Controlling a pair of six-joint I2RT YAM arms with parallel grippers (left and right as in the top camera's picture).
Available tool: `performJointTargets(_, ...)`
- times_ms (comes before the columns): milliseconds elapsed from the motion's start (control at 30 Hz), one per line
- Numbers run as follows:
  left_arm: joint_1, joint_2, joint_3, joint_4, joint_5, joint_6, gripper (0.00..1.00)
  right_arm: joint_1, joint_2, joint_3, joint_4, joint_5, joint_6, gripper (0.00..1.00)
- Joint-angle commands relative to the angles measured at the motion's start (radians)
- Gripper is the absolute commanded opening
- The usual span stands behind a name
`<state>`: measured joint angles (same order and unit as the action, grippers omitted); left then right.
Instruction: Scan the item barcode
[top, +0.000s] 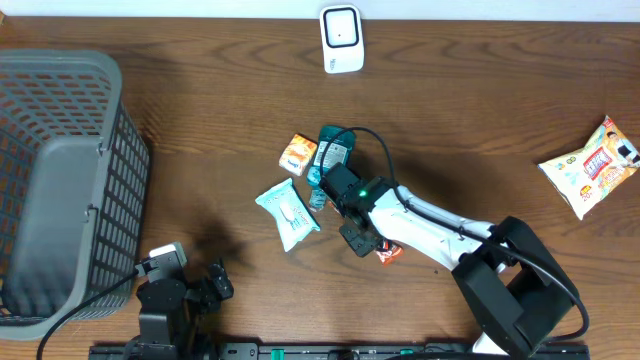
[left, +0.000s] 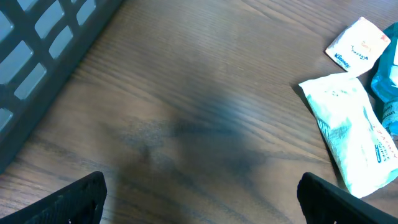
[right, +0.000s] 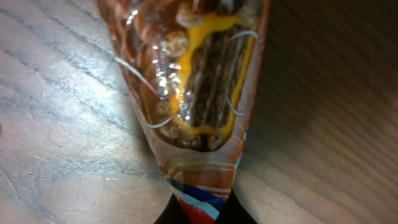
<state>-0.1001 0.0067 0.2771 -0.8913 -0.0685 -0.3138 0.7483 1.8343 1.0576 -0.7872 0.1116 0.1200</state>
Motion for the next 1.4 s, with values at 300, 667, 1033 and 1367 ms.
performJointTargets(300,-0.002,0.0,-0.001,-0.036,0.009,0.013,0.98,-0.155,0.069,0.035,-0.082,-1.335,-0.625,0.01)
performJointTargets(667,-0.002,0.0,-0.001,-0.036,0.009,0.013,0.98,-0.165,0.068,0.035,-0.113,-1.674,-0.87,0.01)
performJointTargets(1033,-0.002,0.0,-0.001,-0.036,0.009,0.013,0.98,-0.138,0.067,0.035,-0.114,-1.674,-0.756,0.01)
performJointTargets(1367,-0.002,0.0,-0.001,-0.036,0.009,0.013,0.98,-0.146,0.068,0.035,-0.007,-1.674,-0.569,0.01)
